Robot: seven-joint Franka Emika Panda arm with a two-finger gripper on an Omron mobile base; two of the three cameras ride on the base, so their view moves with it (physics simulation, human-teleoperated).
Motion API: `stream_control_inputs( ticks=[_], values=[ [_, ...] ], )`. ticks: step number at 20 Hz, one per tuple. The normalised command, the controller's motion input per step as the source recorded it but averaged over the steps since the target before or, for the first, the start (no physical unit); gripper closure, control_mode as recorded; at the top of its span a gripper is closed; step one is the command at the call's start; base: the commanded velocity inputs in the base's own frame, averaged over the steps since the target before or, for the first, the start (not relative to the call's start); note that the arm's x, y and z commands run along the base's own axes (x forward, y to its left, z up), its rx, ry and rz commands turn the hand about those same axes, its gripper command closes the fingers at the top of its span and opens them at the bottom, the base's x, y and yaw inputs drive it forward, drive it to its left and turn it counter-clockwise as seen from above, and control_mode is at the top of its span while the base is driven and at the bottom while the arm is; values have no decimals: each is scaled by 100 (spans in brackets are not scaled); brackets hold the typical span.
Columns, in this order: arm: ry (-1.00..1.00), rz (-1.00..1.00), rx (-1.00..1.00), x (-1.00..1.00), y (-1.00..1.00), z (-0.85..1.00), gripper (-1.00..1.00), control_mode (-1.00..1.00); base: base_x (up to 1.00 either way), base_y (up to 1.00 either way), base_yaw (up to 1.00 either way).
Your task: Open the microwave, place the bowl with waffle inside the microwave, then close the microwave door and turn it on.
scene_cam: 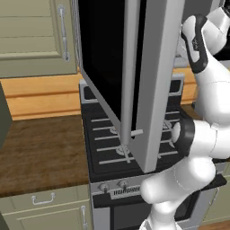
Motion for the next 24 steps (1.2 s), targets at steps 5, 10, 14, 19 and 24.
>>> stream_control_inputs(
  ticks=[5,10,14,19,24],
  values=[
    [4,-16,0,45,0,8,100,-100,0,0,0],
    [0,-14,0,41,0,0,100,-100,0,0,0],
    [0,-10,-2,27,6,0,100,-100,0,0,0],
    [3,-6,-5,13,20,-9,100,-100,0,0,0],
    [7,0,-3,0,18,-24,100,-100,0,0,0]
  ],
)
